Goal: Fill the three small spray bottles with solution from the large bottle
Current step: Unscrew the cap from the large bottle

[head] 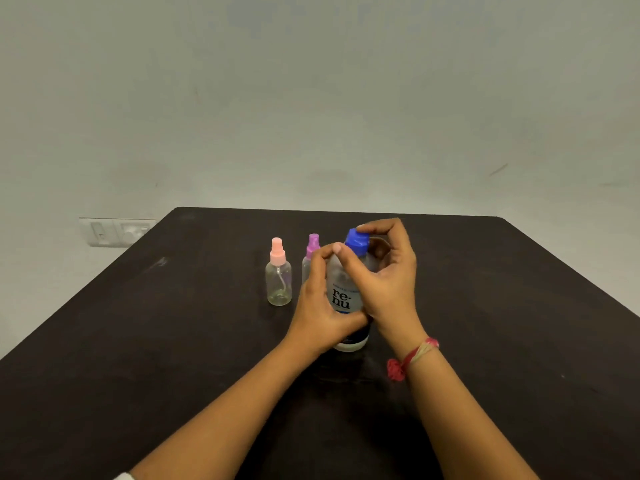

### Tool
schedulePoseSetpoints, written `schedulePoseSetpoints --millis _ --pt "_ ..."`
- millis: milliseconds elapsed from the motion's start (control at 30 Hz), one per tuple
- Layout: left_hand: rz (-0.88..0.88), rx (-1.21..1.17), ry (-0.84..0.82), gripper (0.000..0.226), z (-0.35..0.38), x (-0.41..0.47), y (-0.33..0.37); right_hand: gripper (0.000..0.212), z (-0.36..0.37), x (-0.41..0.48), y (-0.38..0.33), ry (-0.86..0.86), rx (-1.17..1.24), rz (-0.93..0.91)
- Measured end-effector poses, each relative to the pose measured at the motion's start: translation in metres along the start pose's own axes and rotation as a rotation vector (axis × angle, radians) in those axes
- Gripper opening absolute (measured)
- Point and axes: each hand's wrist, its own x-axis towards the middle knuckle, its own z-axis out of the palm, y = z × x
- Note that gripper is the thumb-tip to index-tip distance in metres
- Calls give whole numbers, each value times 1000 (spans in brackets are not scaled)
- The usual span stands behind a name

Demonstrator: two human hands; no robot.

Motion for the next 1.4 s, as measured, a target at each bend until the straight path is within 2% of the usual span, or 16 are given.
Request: schedulePoseSetpoints --millis 500,733,867,1033,1167,1400 --pt "5 -16 0 82 0 -2 0 20 0 -2 -3 -81 -4 7" --pt "8 -45 -15 81 0 -2 -3 20 3 1 -2 -25 -96 -32" --pt "-3 -50 -9 80 0 -2 -2 28 3 -1 -4 -31 21 1" --pt "-15 -16 -4 87 -1 -3 -2 17 3 -4 -5 -65 31 -2" --pt "-17 20 6 93 0 -3 -1 28 4 -3 -3 5 -82 -31" --pt "-43 -22 -20 88 -1 -2 -4 16 5 -2 0 18 -83 -62"
